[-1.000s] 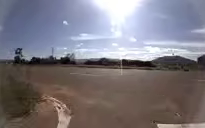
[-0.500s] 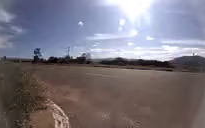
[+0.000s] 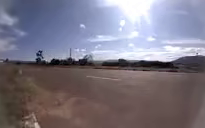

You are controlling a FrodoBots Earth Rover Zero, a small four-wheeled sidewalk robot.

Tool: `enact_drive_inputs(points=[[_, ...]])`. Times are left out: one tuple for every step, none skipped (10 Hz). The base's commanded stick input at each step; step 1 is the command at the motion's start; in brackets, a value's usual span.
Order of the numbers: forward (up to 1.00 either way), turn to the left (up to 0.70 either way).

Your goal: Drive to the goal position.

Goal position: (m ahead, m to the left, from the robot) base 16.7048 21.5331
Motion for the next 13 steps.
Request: enact_drive_inputs(points=[[1.00, 0.00], [1.00, 0.00], [1.00, 0.00], [1.00, 0.00], [1.00, 0.00], [1.00, 0.00], [1.00, 0.40], [1.00, 0.40], [1.00, 0.40], [1.00, 0.40], [1.00, 0.40], [1.00, 0.40], [1.00, 0.00]])
